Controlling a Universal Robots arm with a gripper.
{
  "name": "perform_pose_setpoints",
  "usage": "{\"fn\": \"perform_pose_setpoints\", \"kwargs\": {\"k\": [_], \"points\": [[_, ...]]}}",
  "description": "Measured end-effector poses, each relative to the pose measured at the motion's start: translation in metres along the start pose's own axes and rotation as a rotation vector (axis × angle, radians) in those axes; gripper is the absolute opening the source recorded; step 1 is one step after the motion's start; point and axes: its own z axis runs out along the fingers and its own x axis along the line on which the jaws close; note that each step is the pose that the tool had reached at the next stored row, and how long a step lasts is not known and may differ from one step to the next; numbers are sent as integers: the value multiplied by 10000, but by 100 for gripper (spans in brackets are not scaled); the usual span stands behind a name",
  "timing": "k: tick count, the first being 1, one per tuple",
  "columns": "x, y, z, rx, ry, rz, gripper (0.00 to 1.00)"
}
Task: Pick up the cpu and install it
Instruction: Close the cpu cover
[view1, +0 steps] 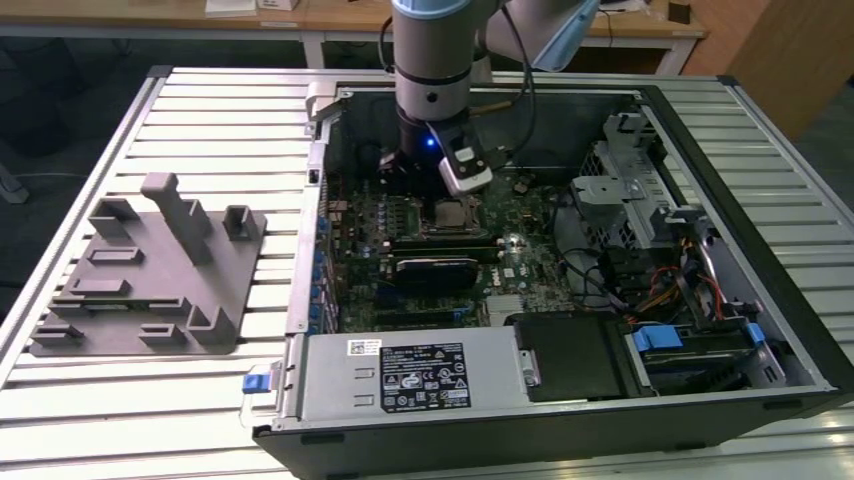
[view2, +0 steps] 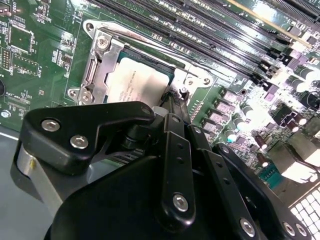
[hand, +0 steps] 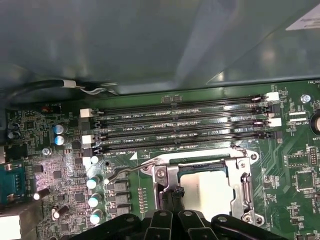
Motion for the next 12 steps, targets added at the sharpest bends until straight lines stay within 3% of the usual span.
{"fn": "perform_pose_setpoints", "kwargs": {"k": [9, 12], "points": [[-4, 3, -126, -1, 0, 0, 11], [-5, 4, -136, -4, -3, -1, 11]]}}
